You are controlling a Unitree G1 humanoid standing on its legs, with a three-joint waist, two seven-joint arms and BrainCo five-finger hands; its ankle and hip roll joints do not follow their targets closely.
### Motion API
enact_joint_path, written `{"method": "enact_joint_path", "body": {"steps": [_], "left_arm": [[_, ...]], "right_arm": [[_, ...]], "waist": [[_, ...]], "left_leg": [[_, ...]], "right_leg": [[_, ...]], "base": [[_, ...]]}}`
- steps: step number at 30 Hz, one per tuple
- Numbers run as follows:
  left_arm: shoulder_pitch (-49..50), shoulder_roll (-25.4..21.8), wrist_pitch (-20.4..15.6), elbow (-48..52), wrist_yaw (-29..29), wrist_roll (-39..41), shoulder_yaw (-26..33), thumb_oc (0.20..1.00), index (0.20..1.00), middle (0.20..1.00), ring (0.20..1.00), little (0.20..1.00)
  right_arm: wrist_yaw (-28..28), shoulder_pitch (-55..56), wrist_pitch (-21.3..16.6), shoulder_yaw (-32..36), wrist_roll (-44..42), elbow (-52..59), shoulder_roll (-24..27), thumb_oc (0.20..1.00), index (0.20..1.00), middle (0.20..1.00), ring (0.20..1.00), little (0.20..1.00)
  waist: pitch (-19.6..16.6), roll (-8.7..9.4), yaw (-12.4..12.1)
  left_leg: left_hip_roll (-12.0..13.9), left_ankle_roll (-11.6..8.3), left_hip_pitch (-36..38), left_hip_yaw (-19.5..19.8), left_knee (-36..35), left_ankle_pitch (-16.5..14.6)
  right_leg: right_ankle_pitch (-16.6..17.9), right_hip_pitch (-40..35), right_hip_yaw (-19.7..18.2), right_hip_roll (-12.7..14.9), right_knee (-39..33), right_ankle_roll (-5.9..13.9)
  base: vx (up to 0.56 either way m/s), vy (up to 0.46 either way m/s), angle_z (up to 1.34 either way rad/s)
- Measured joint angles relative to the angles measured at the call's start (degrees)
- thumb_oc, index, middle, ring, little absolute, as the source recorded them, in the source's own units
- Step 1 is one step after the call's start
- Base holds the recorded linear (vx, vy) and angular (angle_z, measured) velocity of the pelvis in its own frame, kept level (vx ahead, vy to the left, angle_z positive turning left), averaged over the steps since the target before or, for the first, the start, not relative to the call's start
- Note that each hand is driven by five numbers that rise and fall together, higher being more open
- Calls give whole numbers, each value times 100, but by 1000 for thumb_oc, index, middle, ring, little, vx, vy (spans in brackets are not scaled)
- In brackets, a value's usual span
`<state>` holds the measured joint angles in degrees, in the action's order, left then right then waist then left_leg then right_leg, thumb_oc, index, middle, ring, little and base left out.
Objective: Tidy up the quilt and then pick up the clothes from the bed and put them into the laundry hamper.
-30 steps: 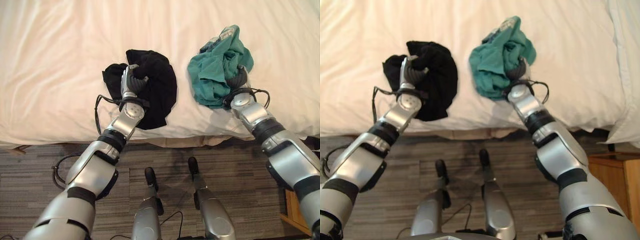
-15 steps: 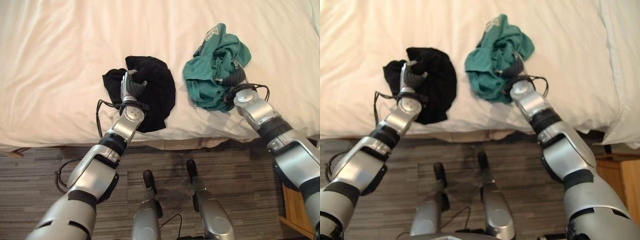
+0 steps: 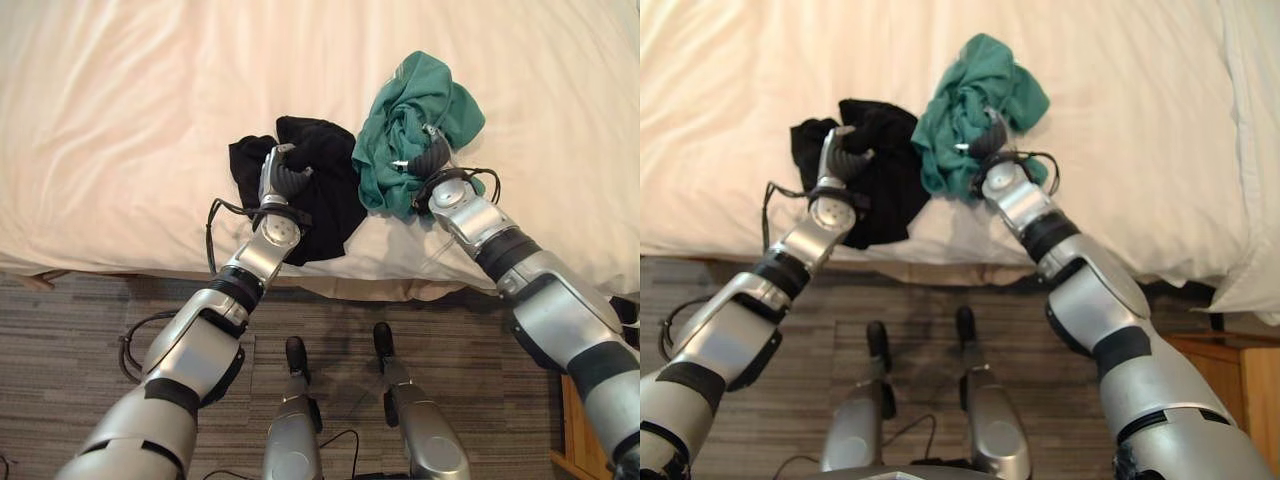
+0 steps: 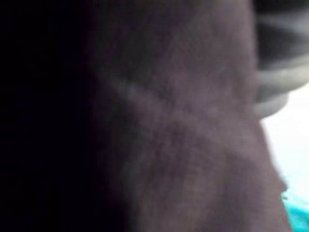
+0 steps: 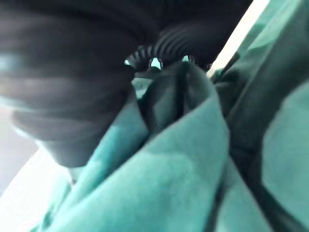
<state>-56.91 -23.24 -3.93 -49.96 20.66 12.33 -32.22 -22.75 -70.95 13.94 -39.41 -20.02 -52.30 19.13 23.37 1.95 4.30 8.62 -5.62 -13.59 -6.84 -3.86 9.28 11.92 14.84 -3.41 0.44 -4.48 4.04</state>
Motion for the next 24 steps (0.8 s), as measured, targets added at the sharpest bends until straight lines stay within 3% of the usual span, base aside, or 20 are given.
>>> {"method": "enact_joint_path", "body": {"steps": [10, 12, 14, 16, 17, 19, 24], "left_arm": [[-15, -2, -120, -55, -19, 62, -92, 200, 200, 200, 200, 200], [-9, -7, -269, -61, -7, 280, -77, 200, 200, 200, 200, 200], [145, 3, -563, 19, -13, 630, 131, 200, 200, 200, 200, 200], [533, -23, -912, 496, -20, 966, 405, 200, 200, 200, 200, 200], [686, -56, -941, 725, -20, 1015, 490, 200, 200, 200, 200, 200], [1593, -213, -1079, 2146, -10, 1066, 862, 200, 200, 200, 200, 200], [3854, -155, -832, 4830, 197, 1074, 1567, 200, 200, 200, 200, 200]], "right_arm": [[-219, -29, -21, -154, -25, -99, -97, 200, 200, 200, 200, 200], [-216, -18, -159, -144, -109, -172, -124, 200, 200, 200, 200, 200], [-197, 109, -550, -20, -414, -110, -93, 200, 200, 200, 200, 200], [-151, 475, -1061, 221, -778, 324, 10, 200, 200, 200, 200, 200], [-100, 633, -1106, 381, -804, 563, 48, 200, 200, 200, 200, 200], [110, 1610, -1399, 876, -819, 2072, 415, 200, 200, 200, 200, 200], [416, 4637, -1541, 1530, -687, 4938, 640, 200, 200, 200, 200, 200]], "waist": [[0, -1, -2], [0, -1, -3], [0, -1, 0], [1, -2, -10], [1, -2, -14], [2, -4, -38], [8, -10, -122]], "left_leg": [[-3, -1, -27, -2, 46, -1], [-7, -1, -27, -6, 48, -1], [-8, -1, -25, -11, 48, -1], [-4, -1, -24, -11, 42, -1], [-2, -1, -14, -7, 31, -1], [-3, 2, 38, -8, -38, 1], [-28, 35, 646, -17, -84, -137]], "right_leg": [[-2, 6, 8, 8, 0, -3], [-1, 7, 4, 10, 0, -4], [-1, 4, 0, 12, 0, -4], [-1, 6, -3, 9, 0, -4], [-1, -3, -3, 5, -3, -4], [-23, -27, -3, 0, -4, -36], [-211, -632, 12, 54, -6, -53]], "base": [[0, 0, 0], [0, 0, 0], [11, -20, 0], [56, -47, -1], [83, -26, 1], [96, 13, 0], [100, 92, 5]]}}
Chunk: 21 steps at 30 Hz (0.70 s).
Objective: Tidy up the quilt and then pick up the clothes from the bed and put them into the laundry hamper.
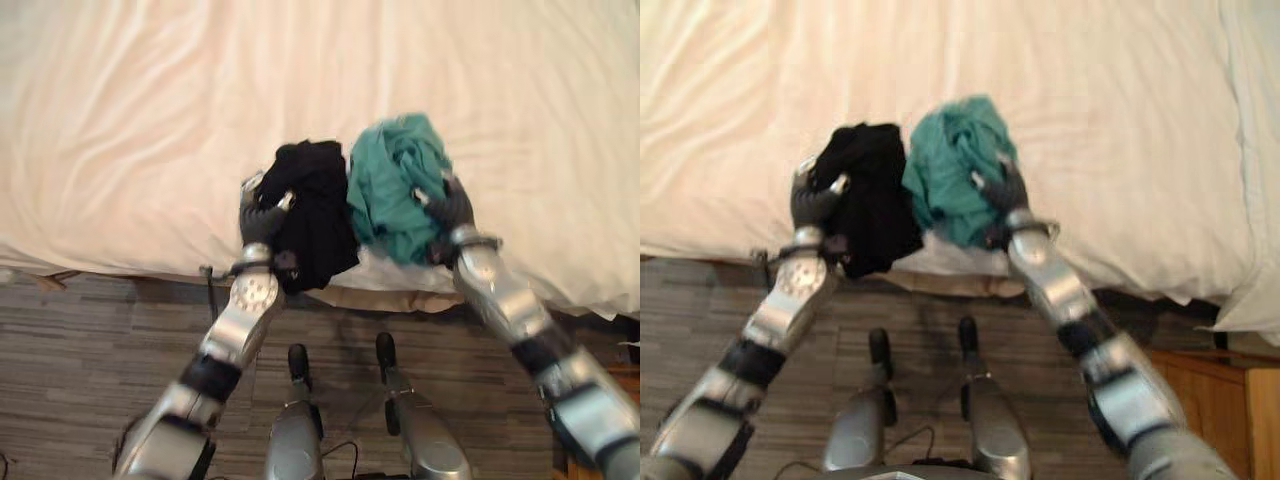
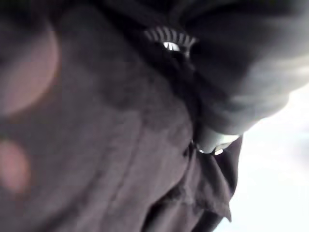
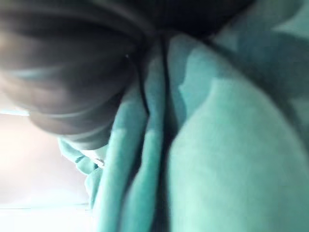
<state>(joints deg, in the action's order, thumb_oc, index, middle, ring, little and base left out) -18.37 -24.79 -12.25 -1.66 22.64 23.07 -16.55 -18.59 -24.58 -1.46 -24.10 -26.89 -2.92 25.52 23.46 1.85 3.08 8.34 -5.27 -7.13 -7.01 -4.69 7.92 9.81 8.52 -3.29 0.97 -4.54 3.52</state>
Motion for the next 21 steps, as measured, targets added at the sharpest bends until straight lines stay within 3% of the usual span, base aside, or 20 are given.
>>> {"method": "enact_joint_path", "body": {"steps": [2, 4, 6, 8, 10, 11, 13, 17, 21], "left_arm": [[588, 16, 107, 418, -13, -124, 167, 200, 200, 200, 200, 200], [1355, 152, 218, 922, -276, -123, 474, 200, 200, 200, 200, 200], [1655, 203, 298, 816, -286, -108, 545, 200, 200, 200, 200, 200], [1614, 244, 273, 689, -362, -65, 505, 200, 200, 200, 200, 200], [2623, 495, 3, 736, -789, 226, 397, 200, 200, 200, 200, 200], [3693, 570, -384, 859, -905, 564, 284, 200, 200, 200, 200, 200], [4247, 556, -495, 828, -923, 834, -36, 200, 200, 200, 200, 200], [3648, 345, -877, 895, -642, 820, -534, 200, 200, 200, 200, 200], [3342, 276, -919, 951, -34, 823, -576, 200, 200, 200, 200, 200]], "right_arm": [[174, 913, -79, 113, 1, 326, 11, 200, 200, 200, 200, 200], [474, 2131, -219, 858, 109, 733, -483, 200, 200, 200, 200, 200], [522, 2465, -208, 643, 183, 622, -91, 200, 200, 200, 200, 200], [606, 2572, -234, 773, 202, 624, -65, 200, 200, 200, 200, 200], [1248, 3819, -555, 1624, 161, 829, -791, 200, 200, 200, 200, 200], [1542, 4727, -755, 1730, 122, 972, -839, 200, 200, 200, 200, 200], [1857, 5037, -754, 1205, 126, 929, -172, 200, 200, 200, 200, 200], [1882, 4424, -759, 421, 273, 857, -71, 200, 200, 200, 200, 200], [1738, 3841, -751, -24, 439, 818, 6, 200, 200, 200, 200, 200]], "waist": [[-15, 0, 3], [-47, -55, 30], [-171, -87, 161], [-177, -90, 194], [-259, -173, 291], [-398, -220, 395], [-781, -252, 530], [-1036, -168, 442], [-1240, -173, 391]], "left_leg": [[-25, 10, 170, 9, -2, -112], [-80, 41, 272, -4, -30, -189], [-145, 64, 218, -11, -37, -224], [-197, 97, 185, -39, -4, -199], [-256, 172, 532, -54, -4, -275], [-265, 180, 877, -85, -40, -369], [-285, 202, 971, -194, -41, -501], [-336, 233, 1029, -185, -5, -473], [-335, 231, 1043, -141, -4, -520]], "right_leg": [[-112, -181, -8, 20, 0, 47], [-170, -286, -8, 102, 1, 76], [-190, -212, -38, 183, 4, 97], [-135, -148, -42, 228, 11, 176], [-189, -493, 20, 225, 33, 154], [-339, -836, -28, 254, 11, 203], [-435, -913, -115, 311, 7, 245], [-429, -934, -117, 357, 9, 263], [-439, -975, -57, 375, 37, 276]], "base": [[85, 159, 6], [36, 72, 3], [29, 55, -8], [85, 252, -1], [20, 219, 3], [22, 52, -18], [42, 5, -22], [57, -44, 1], [83, -87, 6]]}}
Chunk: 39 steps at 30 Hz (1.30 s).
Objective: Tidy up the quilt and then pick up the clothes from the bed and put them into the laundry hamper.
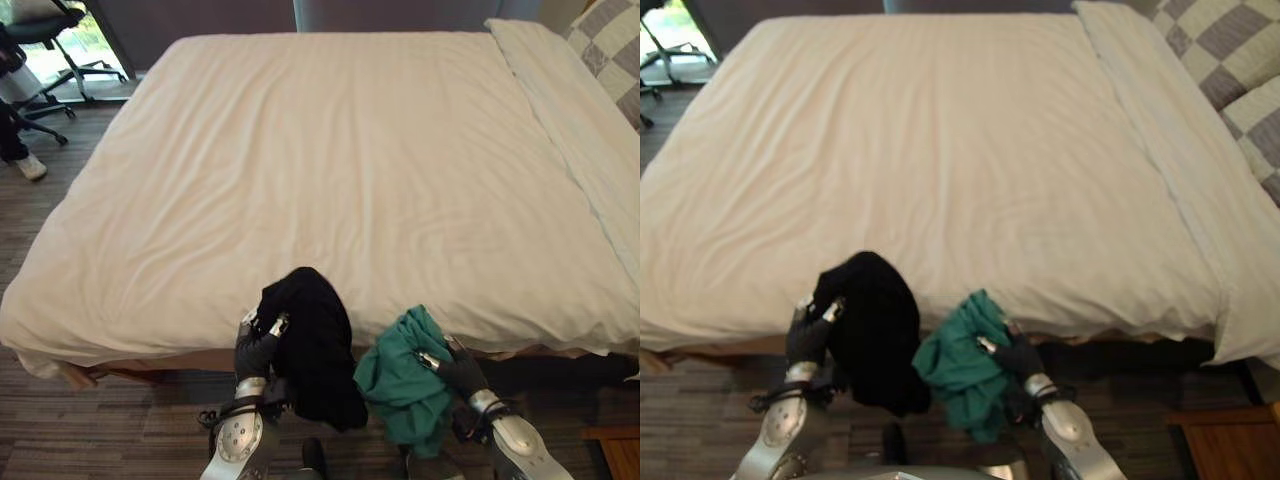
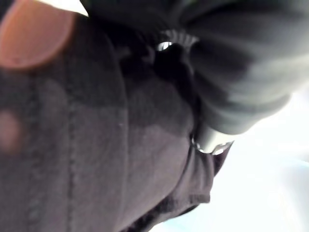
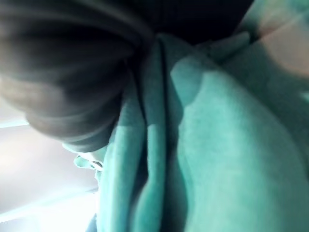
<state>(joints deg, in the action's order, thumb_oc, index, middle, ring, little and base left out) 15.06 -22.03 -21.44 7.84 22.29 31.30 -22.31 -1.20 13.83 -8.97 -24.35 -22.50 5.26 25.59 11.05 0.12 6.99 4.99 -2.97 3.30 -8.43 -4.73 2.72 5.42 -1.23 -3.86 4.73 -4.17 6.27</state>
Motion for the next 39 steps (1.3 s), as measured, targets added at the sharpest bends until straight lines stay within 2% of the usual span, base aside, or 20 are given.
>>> {"method": "enact_joint_path", "body": {"steps": [4, 8, 9, 10, 11, 13, 15, 16, 19, 22, 25, 27, 30, 32, 33, 34, 35, 37, 38, 39], "left_arm": [[267, 50, 0, -174, 446, 4, 46, 200, 200, 200, 200, 200], [784, 206, -130, -383, 913, 9, 35, 200, 200, 200, 200, 200], [907, 211, -221, -395, 961, 7, 26, 200, 200, 200, 200, 200], [882, 233, -244, -387, 914, 11, 6, 200, 200, 200, 200, 200], [526, 168, -371, -512, 696, -7, -23, 200, 200, 200, 200, 200], [453, 195, -621, -639, 456, 4, 57, 200, 200, 200, 200, 200], [753, 210, -792, -627, 305, 20, 123, 200, 200, 200, 200, 200], [900, 229, -825, -574, 233, 34, 151, 200, 200, 200, 200, 200], [409, 185, -784, -679, 77, 174, 338, 200, 200, 200, 200, 200], [-197, -4, -526, -924, -88, 273, 502, 200, 200, 200, 200, 200], [-144, -96, -337, -976, -413, 390, 521, 200, 200, 200, 200, 200], [-170, -30, -268, -1398, -797, 421, 400, 200, 200, 200, 200, 200], [-133, -279, -265, -1589, -1195, 538, 299, 200, 200, 200, 200, 200], [-130, -397, -265, -1580, -1248, 586, 219, 200, 200, 200, 200, 200], [25, -461, -267, -1515, -1262, 586, 85, 200, 200, 200, 200, 200], [70, -444, -267, -1508, -1271, 575, -27, 200, 200, 200, 200, 200], [86, -384, -272, -1499, -1298, 541, -105, 200, 200, 200, 200, 200], [177, -312, -276, -1441, -1290, 393, -136, 200, 200, 200, 200, 200], [332, -177, -278, -1247, -1273, 363, -127, 200, 200, 200, 200, 200], [318, -179, -279, -1201, -1254, 350, -68, 200, 200, 200, 200, 200]], "right_arm": [[214, 21, 88, -187, -9, -562, 271, 200, 200, 200, 200, 200], [944, 472, 232, -93, -1, -597, 490, 200, 200, 200, 200, 200], [1085, 565, 231, -57, -3, -506, 477, 200, 200, 200, 200, 200], [1078, 666, 252, -41, -1, -406, 450, 200, 200, 200, 200, 200], [1003, 1264, 148, 26, -8, 63, 437, 200, 200, 200, 200, 200], [1017, 1133, 104, -86, -8, 90, 664, 200, 200, 200, 200, 200], [911, 872, -35, 58, -27, 76, 828, 200, 200, 200, 200, 200], [898, 643, -76, 44, -30, 73, 930, 200, 200, 200, 200, 200], [702, -189, -67, -267, -65, -461, 603, 200, 200, 200, 200, 200], [473, -656, -180, -413, -141, -1118, -84, 200, 200, 200, 200, 200], [57, -581, -228, -609, -104, -1282, -449, 200, 200, 200, 200, 200], [-232, -315, -260, -774, -105, -1286, -435, 200, 200, 200, 200, 200], [-427, 12, -456, -648, -119, -1305, -330, 200, 200, 200, 200, 200], [-395, 44, -492, -419, -145, -1306, -266, 200, 200, 200, 200, 200], [-302, 133, -542, -36, -281, -1303, -234, 200, 200, 200, 200, 200], [-275, 240, -617, 133, -296, -1299, -218, 200, 200, 200, 200, 200], [-229, 267, -623, 240, -432, -1304, -248, 200, 200, 200, 200, 200], [-116, 192, -625, 254, -512, -1187, -77, 200, 200, 200, 200, 200], [-77, 192, -640, 259, -510, -947, 149, 200, 200, 200, 200, 200], [-59, 186, -624, 251, -515, -948, 44, 200, 200, 200, 200, 200]], "waist": [[-43, -34, -307], [-6, -288, -609], [44, -476, -792], [55, -486, -896], [72, -342, -657], [65, -195, -935], [-15, -320, -1002], [-108, -484, -1137], [-188, -419, -1349], [-200, -85, -1545], [-220, -18, -1771], [-253, -190, -1567], [-254, -4, -1187], [-245, 30, -1054], [-251, 122, -890], [-294, 197, -740], [-290, 515, -663], [-309, 533, -818], [-387, 184, -908], [-391, 221, -873]], "left_leg": [[22, -25, -156, 300, 426, -162], [-127, 167, -261, 1059, 59, 155], [-176, 426, -564, 1015, -42, 56], [-205, 644, -658, 819, -41, -219], [-157, 259, -843, -428, 121, -699], [-4, 418, -710, -999, 658, -541], [157, 636, -523, -1069, 1266, -216], [174, 697, -418, -898, 1139, 460], [-145, 680, -490, -477, 581, 408], [-473, 593, -711, 135, 495, 452], [-649, 517, -698, 430, 500, 326], [-686, 771, -564, 1111, 253, 544], [-660, 911, -790, 1530, 50, 563], [-579, 926, -888, 1532, -5, 578], [-585, 898, -921, 1553, -27, 560], [-652, 707, -914, 1606, -29, 410], [-923, 524, -974, 1533, 317, 220], [-990, 465, -1211, 1393, 1627, -328], [-656, 627, -806, 1437, 1211, -497], [-685, 676, -657, 1377, 876, -312]], "right_leg": [[-278, -64, 213, -27, 388, -23], [-413, -288, 1086, 117, 380, -22], [-386, -293, 1686, 266, 382, 0], [-409, -386, 2139, 466, 380, 105], [-402, -931, 3448, 870, 301, 28], [-562, -1134, 3693, 1335, 719, -105], [-628, -1343, 3973, 1547, 1148, -46], [-724, -1323, 3944, 1673, 1624, 80], [-1292, -1000, 3862, 1935, 2268, 302], [-882, -1057, 3878, 1655, 1084, 561], [-758, -1179, 3920, 1790, 1458, 595], [-896, -820, 3297, 1841, 2601, 303], [-1279, -119, 1147, 847, 1914, 319], [-1317, 224, 853, 418, 1728, 251], [-1193, 581, 475, -95, 1613, -26], [-1137, 518, 328, -168, 1585, -139], [-1066, 574, 378, 184, 1458, -309], [-1023, 611, 342, 298, 1244, -295], [-871, 506, 455, 79, 934, -79], [-690, 460, 484, 133, 774, 103]], "base": [[139, -11, 33], [-261, 261, 123], [-418, 302, 218], [-465, 355, 423], [-256, 205, 396], [-267, 255, 296], [-199, 279, 165], [-201, 417, 193], [-50, 331, 156], [-17, 267, 122], [15, 105, 83], [53, 29, 143], [83, 23, 138], [49, -35, 72], [38, -48, 80], [53, -73, 89], [40, -49, 48], [54, -44, -54], [44, -18, -86], [73, -10, -57]]}}
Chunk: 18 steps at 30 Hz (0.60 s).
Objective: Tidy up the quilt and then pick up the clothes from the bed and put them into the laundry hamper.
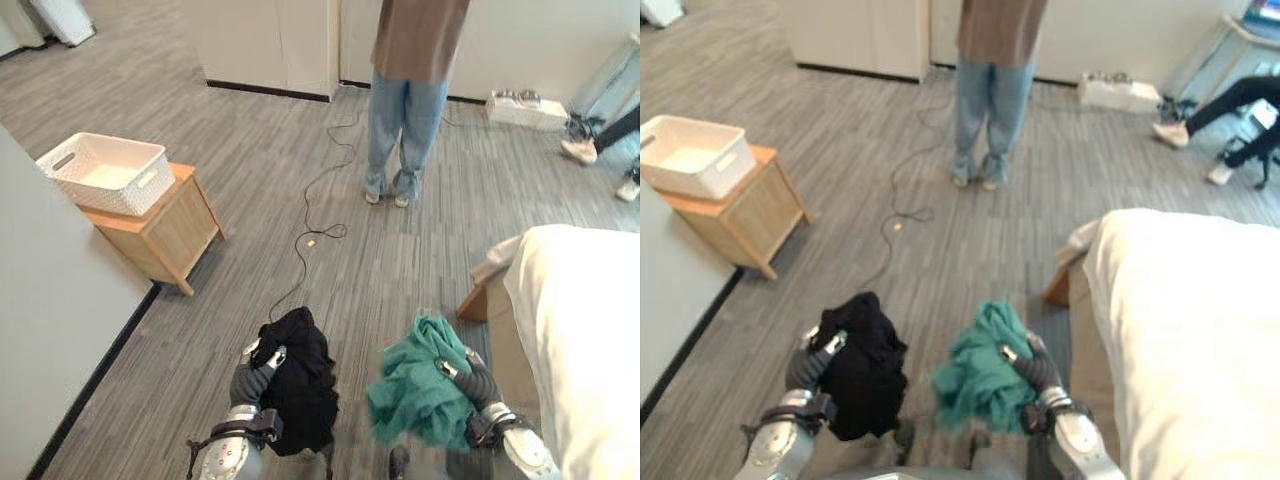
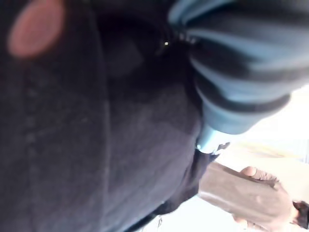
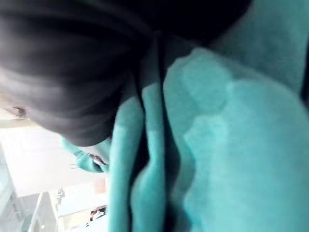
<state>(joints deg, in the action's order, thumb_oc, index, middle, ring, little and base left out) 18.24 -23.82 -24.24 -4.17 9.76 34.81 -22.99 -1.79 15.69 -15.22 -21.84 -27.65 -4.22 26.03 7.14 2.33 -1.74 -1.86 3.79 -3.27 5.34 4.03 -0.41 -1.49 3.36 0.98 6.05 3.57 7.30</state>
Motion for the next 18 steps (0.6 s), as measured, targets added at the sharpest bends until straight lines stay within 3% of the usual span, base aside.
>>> {"method": "enact_joint_path", "body": {"steps": [1, 2, 3, 6, 10, 18], "left_arm": [[-72, 77, 14, 211, 65, -12, 90, 200, 200, 200, 200, 200], [-132, 177, 357, 161, -253, 406, 25, 200, 200, 200, 200, 200], [-381, 317, 939, -295, -635, 921, -179, 200, 200, 200, 200, 200], [-618, 686, 1712, -1093, -916, 1237, -830, 200, 200, 200, 200, 200], [-408, 971, 1890, -1262, -1109, 1241, -1113, 200, 200, 200, 200, 200], [-524, 1008, 1883, -1261, -1195, 1242, -816, 200, 200, 200, 200, 200]], "right_arm": [[86, 75, 23, -76, 2, 93, -97, 200, 200, 200, 200, 200], [45, 96, 427, 51, -196, 153, -146, 200, 200, 200, 200, 200], [-115, 40, 983, 264, -480, -29, -286, 200, 200, 200, 200, 200], [-330, -106, 1567, 409, -678, -473, -348, 200, 200, 200, 200, 200], [-333, 11, 1687, 414, -678, -586, -342, 200, 200, 200, 200, 200], [-289, -74, 1688, 557, -677, -586, -307, 200, 200, 200, 200, 200]], "waist": [[-71, -32, 172], [-80, -46, 223], [-146, -105, 288], [-182, -207, 360], [-147, -268, 486], [-53, -428, 458]], "left_leg": [[131, -290, 628, 147, -899, 447], [144, -285, 609, 133, -872, 454], [122, -264, 541, 168, -877, 470], [102, -249, 443, 103, -868, 494], [134, -241, 442, 91, -866, 534], [147, -263, 447, 65, -863, 470]], "right_leg": [[610, -634, -9, -153, -814, -120], [608, -631, 86, -102, -814, -123], [599, -628, 193, -66, -813, -134], [606, -493, 196, -55, -813, -131], [630, -473, 196, -68, -814, -171], [562, -439, 187, -70, -734, -201]], "base": [[53, 1, -5], [79, -1, 25], [39, 3, 26], [56, 29, 1], [50, 38, -3], [70, 81, -1]]}}
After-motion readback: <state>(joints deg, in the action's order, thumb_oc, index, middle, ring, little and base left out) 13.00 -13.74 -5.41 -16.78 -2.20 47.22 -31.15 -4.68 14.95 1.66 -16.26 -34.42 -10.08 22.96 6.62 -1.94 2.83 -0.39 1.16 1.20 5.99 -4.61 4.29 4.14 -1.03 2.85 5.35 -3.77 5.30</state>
